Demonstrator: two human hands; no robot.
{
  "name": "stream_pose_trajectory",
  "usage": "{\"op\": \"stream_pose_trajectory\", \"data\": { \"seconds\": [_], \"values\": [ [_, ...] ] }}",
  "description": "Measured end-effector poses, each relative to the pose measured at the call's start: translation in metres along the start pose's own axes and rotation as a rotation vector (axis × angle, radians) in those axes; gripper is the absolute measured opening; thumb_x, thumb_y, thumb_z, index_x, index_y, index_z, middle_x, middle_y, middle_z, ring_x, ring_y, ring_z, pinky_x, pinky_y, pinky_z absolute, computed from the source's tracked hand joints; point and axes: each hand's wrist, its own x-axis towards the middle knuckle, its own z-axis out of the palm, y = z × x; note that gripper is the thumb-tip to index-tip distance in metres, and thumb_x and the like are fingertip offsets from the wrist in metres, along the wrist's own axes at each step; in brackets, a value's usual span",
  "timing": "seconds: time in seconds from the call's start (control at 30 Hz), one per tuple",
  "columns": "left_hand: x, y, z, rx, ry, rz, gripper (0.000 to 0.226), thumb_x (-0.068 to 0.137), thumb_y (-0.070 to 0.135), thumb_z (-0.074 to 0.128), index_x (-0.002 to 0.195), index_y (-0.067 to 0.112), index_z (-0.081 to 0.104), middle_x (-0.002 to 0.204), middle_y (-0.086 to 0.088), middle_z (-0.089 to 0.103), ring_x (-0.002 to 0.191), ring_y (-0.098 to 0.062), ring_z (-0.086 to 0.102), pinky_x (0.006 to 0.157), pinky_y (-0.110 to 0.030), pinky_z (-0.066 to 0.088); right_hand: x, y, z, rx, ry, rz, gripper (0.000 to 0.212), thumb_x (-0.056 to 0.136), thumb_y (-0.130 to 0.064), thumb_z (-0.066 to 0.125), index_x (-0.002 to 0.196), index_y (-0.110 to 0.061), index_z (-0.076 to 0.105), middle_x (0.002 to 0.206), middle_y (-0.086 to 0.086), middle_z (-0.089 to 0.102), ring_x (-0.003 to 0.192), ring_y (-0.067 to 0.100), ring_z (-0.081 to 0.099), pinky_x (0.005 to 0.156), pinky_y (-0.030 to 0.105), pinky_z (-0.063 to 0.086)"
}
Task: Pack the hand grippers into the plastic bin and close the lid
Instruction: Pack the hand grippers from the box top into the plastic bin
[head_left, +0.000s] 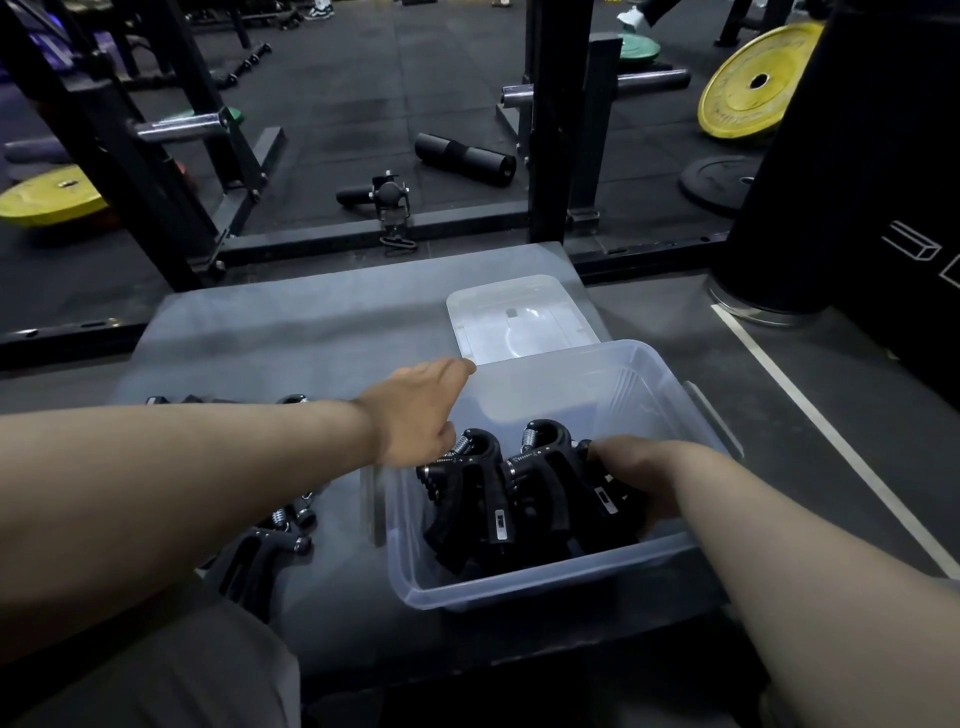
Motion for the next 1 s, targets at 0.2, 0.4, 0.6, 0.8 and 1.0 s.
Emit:
{"op": "stream_pose_trajectory", "data": {
  "seconds": [0.2,0.4,0.6,0.8,1.0],
  "values": [
    [0.000,0.000,0.000,-0.002,-0.004,0.004,0.067,0.088,0.024,0.055,0.146,0.010,0.025,0.143,-0.008,0.043,0.128,-0.029,0.044,0.105,-0.034,0.036,0.006,-0.007,-0.004,0.012,0.179,-0.012,0.022,0.086,-0.020,0.039,0.081,-0.008,0.057,0.063,0.013,0.059,0.049,0.025,0.056,0.054,0.029,0.049],
    [0.001,-0.001,0.001,-0.008,-0.016,-0.006,0.068,0.088,0.025,0.055,0.147,0.011,0.024,0.144,-0.007,0.041,0.129,-0.028,0.042,0.106,-0.034,0.036,0.004,-0.002,-0.003,0.039,0.068,-0.013,0.024,0.084,-0.021,0.033,0.076,-0.017,0.056,0.066,0.008,0.064,0.058,0.025,0.062,0.065,0.034,0.049],
    [0.001,-0.003,0.002,0.000,-0.032,-0.013,0.066,0.086,0.027,0.055,0.144,0.013,0.026,0.141,-0.007,0.044,0.126,-0.030,0.046,0.104,-0.039,0.039,-0.002,-0.008,-0.001,0.051,0.053,0.002,0.020,0.079,-0.019,0.035,0.068,-0.018,0.051,0.059,0.006,0.059,0.056,0.024,0.056,0.066,0.034,0.047],
    [-0.002,-0.003,-0.001,-0.028,-0.077,-0.037,0.067,0.088,0.026,0.053,0.147,0.016,0.021,0.146,-0.004,0.038,0.130,-0.027,0.041,0.105,-0.039,0.039,-0.002,-0.005,-0.001,0.071,0.015,-0.024,0.020,0.081,-0.023,0.034,0.070,-0.021,0.051,0.060,0.002,0.058,0.059,0.024,0.055,0.073,0.038,0.044],
    [-0.004,-0.006,-0.006,-0.055,-0.116,-0.047,0.068,0.093,0.025,0.046,0.152,0.026,0.012,0.158,0.003,0.024,0.142,-0.023,0.029,0.110,-0.035,0.031,0.000,-0.011,0.003,0.128,0.088,-0.045,0.017,0.081,-0.029,0.036,0.072,-0.019,0.046,0.061,0.004,0.052,0.053,0.022,0.050,0.058,0.029,0.041]
  ]
}}
